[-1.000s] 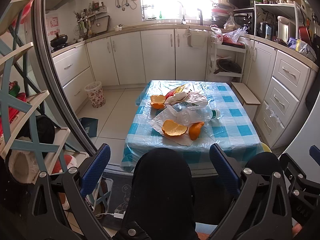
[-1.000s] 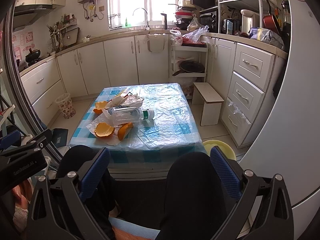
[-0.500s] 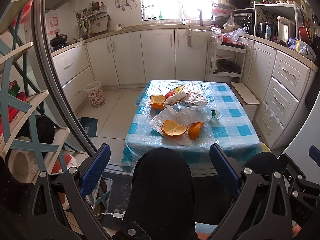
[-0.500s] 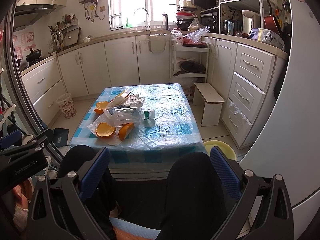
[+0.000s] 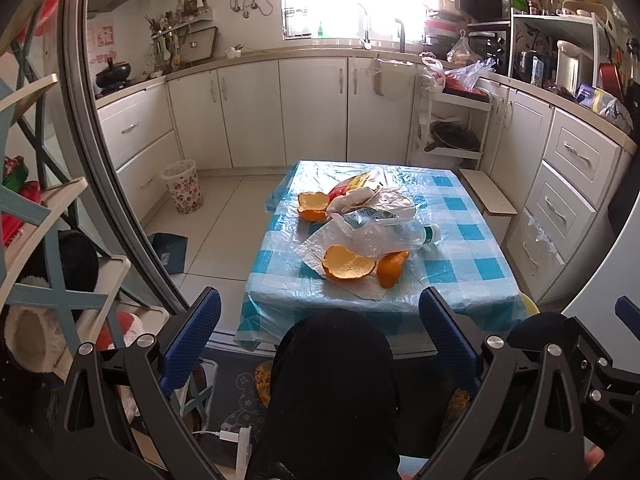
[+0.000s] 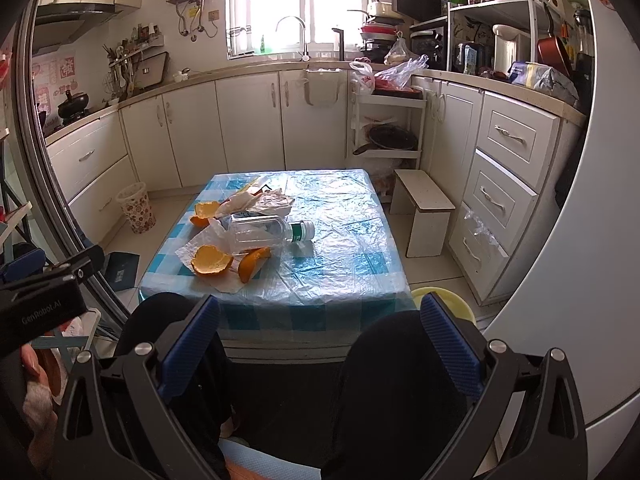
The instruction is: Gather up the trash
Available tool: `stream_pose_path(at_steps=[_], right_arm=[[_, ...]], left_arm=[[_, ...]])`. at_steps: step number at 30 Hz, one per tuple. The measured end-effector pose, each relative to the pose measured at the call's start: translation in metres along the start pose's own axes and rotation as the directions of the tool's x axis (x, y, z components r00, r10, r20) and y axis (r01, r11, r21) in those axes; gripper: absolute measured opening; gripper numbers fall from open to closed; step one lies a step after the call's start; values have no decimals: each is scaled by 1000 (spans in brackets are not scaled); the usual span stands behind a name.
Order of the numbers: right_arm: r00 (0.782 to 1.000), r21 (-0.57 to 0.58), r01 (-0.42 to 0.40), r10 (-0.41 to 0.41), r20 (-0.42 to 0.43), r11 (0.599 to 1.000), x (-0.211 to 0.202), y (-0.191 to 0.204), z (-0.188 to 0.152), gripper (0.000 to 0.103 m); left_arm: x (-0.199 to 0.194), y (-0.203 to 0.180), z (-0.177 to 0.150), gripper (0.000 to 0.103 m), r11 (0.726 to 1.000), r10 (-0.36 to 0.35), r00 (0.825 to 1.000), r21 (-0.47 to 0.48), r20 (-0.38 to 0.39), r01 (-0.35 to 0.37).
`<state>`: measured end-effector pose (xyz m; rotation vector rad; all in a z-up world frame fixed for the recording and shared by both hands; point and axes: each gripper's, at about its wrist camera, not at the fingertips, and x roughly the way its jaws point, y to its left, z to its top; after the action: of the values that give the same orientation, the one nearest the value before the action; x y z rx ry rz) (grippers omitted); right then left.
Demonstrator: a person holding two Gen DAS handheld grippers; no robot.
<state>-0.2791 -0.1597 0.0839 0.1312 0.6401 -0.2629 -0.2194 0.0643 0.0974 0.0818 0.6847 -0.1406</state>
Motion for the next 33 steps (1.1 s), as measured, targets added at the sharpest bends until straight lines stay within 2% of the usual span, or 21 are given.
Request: stream_pose_path(at_steps=[6, 12, 19, 23, 26, 30, 31, 33], right_arm=[[998, -4, -66, 66, -25, 998, 43, -6, 7, 96], [988, -17, -138, 136, -77, 990, 96, 0, 15, 96], [953, 22, -231, 231, -197, 973, 165, 12, 14, 96], [945, 3, -249, 244, -218, 968, 187, 16, 23, 96], [940, -3, -255, 247, -235, 967, 201, 12, 32, 96], [939, -45, -258, 240, -245, 965, 220, 10, 42, 96], [939, -55, -258, 237, -249, 965, 226, 8, 44, 96], [930, -47, -272, 250, -269, 961, 238, 3, 46, 96]], left_arm=[[44, 9, 17, 95, 999, 50, 998, -1, -44, -50], [92, 14, 32, 95, 1000, 5, 993, -19, -121, -7], [182, 13, 28, 95, 999, 48, 966, -2, -255, -50], [225, 5, 30, 95, 999, 0, 947, 45, -322, 15], [250, -8, 37, 95, 991, -1, 943, 128, -334, 46], [285, -26, 43, 82, 960, -2, 928, 260, -373, 107], [293, -28, 43, 72, 952, -1, 922, 282, -386, 119], [307, -31, 43, 62, 941, -11, 911, 304, -413, 150]])
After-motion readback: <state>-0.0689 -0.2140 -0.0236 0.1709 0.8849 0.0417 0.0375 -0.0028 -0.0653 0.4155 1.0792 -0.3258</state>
